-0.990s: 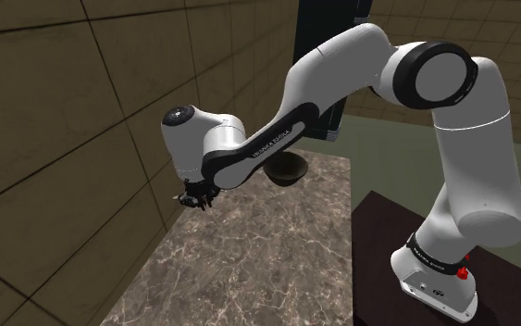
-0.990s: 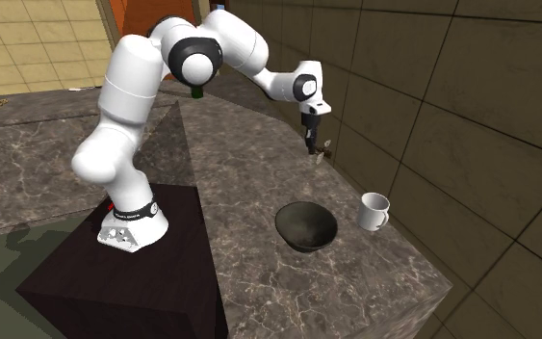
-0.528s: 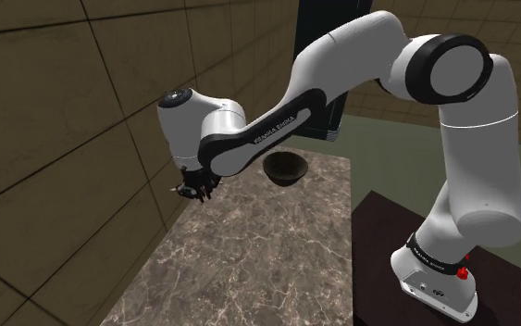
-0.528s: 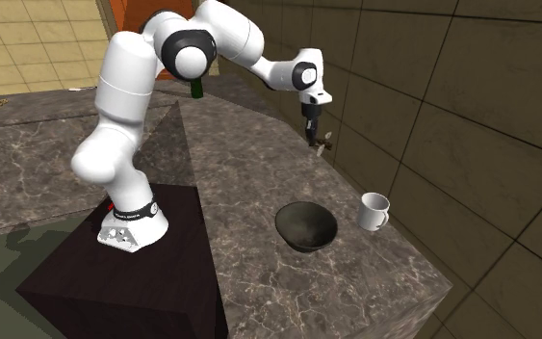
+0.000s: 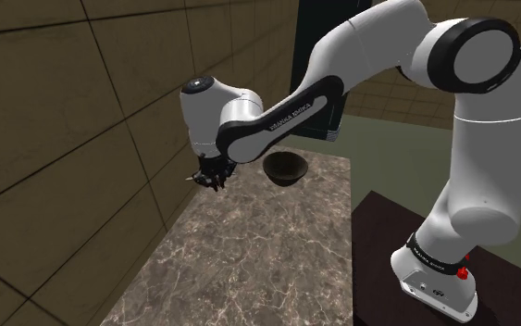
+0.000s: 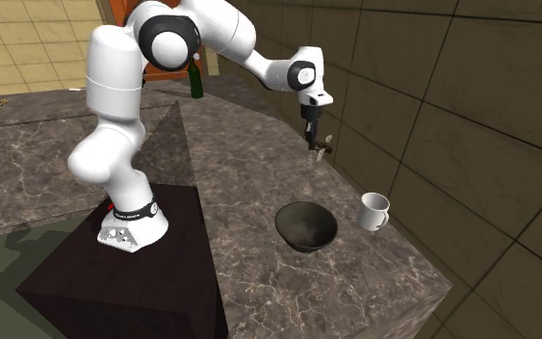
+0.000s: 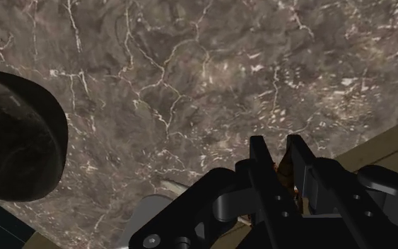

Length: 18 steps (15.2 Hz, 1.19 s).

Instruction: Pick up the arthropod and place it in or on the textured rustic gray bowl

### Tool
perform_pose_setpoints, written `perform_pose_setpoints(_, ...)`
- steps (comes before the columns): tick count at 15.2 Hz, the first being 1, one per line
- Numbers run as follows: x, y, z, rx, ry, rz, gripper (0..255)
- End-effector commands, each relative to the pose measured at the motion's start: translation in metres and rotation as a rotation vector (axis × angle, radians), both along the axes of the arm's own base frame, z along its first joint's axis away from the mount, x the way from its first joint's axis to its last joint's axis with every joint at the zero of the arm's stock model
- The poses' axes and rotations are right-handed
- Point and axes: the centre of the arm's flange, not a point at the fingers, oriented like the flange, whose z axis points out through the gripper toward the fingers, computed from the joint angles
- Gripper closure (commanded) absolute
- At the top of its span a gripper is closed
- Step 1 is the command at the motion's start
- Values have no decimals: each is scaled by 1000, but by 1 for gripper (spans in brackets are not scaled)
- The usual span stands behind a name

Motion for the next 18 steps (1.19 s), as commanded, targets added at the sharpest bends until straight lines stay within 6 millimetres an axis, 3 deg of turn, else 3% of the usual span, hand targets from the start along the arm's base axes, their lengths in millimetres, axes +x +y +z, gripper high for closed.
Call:
perform_pose_setpoints(1,-4,-27,0,0,0,0,255)
perform_pose_setpoints(18,-28,-250,-6,0,0,0,255)
